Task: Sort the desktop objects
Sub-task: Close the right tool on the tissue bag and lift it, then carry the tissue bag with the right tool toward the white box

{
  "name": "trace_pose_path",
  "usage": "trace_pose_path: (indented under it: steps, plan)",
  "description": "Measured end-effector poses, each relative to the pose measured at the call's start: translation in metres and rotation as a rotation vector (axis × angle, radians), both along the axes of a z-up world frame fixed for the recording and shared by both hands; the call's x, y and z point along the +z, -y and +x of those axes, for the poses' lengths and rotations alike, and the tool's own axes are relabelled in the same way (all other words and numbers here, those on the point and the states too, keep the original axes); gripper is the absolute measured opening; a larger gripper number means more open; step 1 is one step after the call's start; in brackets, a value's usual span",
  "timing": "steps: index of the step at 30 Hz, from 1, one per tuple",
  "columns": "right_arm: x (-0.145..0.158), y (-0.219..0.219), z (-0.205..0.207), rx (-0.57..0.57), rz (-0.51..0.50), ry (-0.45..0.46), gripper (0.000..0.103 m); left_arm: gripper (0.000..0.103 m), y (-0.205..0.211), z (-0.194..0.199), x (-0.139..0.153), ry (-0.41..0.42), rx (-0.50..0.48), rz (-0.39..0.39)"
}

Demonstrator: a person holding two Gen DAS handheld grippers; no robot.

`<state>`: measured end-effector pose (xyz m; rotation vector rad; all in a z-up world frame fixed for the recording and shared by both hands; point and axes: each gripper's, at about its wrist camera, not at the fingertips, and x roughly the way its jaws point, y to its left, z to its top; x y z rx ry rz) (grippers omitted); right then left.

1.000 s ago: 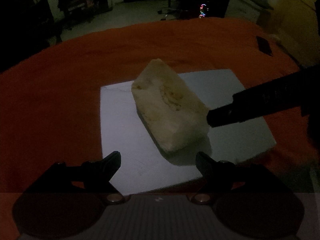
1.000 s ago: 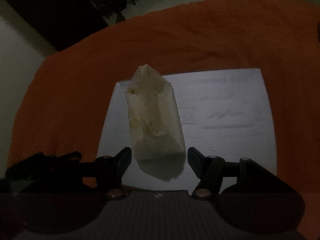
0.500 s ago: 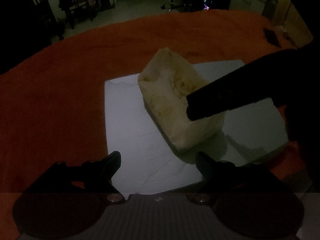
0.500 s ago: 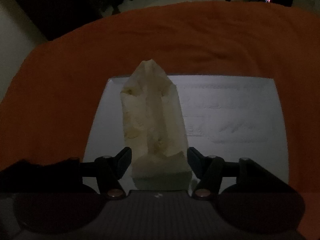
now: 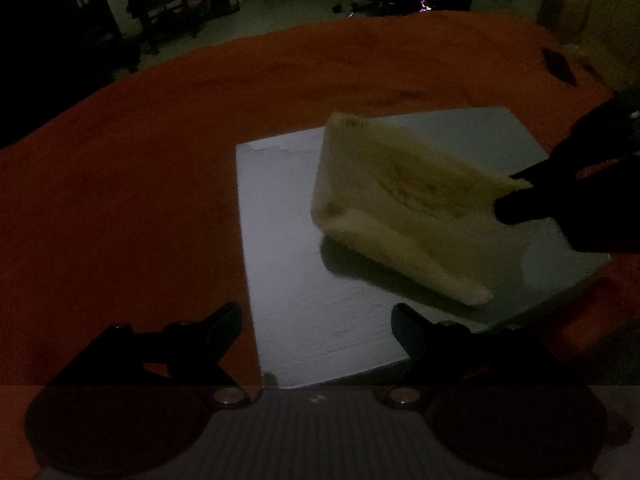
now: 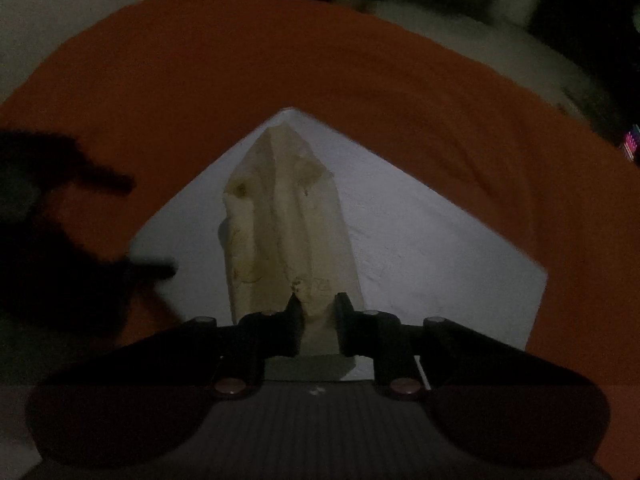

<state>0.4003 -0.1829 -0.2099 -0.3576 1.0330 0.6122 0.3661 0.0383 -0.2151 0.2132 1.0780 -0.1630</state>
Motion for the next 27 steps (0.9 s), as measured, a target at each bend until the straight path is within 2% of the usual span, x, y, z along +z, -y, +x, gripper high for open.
trace_pose_path:
  steps: [3,5,6,8,11,15,17,19,24,27]
  plan:
    - [0.008,0.001,-0.009,0.161,-0.009,0.023,0.018,0.08,0.0,0.002,-0.002,0.013,-0.006,0.004]
    - [0.011,0.001,-0.011,0.187,0.002,0.029,0.026,0.08,0.002,0.001,-0.003,0.02,-0.015,0.001]
    - [0.011,0.001,-0.011,0.177,0.002,0.027,0.029,0.08,0.003,0.001,-0.003,0.022,-0.018,0.0]
    - [0.01,0.0,-0.01,0.137,-0.007,0.037,0.047,0.08,0.003,0.001,-0.004,0.022,-0.018,0.003]
    - [0.012,-0.004,-0.013,0.057,0.013,0.033,0.063,0.08,0.004,0.002,-0.005,0.024,-0.016,0.008]
    - [0.016,-0.007,-0.019,-0.057,0.032,0.026,0.072,0.08,0.005,0.003,-0.007,0.025,-0.014,0.014]
    - [0.015,-0.008,-0.022,-0.113,0.041,0.024,0.082,0.08,0.005,0.003,-0.007,0.026,-0.014,0.018]
    - [0.01,-0.009,-0.026,-0.179,0.037,0.02,0.083,0.08,0.006,0.003,-0.008,0.027,-0.013,0.021]
    - [-0.005,-0.001,-0.019,-0.358,0.055,-0.063,0.083,0.08,0.005,0.004,-0.009,0.03,0.001,0.026]
    - [-0.014,0.002,-0.018,-0.408,0.069,-0.083,0.08,0.08,0.003,0.005,-0.009,0.024,0.018,0.016]
